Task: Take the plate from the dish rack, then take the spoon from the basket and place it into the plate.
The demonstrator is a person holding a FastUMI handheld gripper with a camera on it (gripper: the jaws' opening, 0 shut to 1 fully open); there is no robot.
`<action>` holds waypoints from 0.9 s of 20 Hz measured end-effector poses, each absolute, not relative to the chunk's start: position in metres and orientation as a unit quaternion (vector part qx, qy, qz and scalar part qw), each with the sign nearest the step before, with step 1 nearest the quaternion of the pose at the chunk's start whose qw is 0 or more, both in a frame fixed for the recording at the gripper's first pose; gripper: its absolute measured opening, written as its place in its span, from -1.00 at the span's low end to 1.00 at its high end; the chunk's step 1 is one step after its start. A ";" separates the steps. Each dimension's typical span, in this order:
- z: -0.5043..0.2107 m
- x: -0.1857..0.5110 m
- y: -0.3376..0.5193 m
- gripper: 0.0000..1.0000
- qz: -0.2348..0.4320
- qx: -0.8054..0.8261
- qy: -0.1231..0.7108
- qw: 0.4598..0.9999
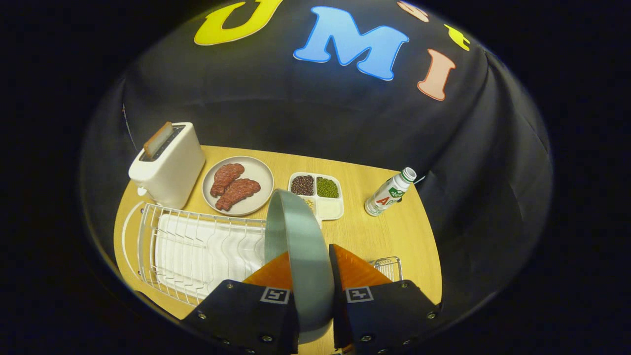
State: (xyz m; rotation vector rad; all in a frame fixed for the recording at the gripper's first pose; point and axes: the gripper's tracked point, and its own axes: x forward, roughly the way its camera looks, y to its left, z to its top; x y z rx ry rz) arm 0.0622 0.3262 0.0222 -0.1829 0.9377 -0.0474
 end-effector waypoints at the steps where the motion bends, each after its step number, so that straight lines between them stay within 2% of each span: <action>1: 0.030 0.055 0.321 -0.47 -0.012 -0.074 0.449 0.890; 11: 0.057 -0.058 0.248 -0.47 0.106 0.082 0.431 0.892; 18: 0.011 -0.129 0.212 -0.47 0.146 0.159 0.441 0.871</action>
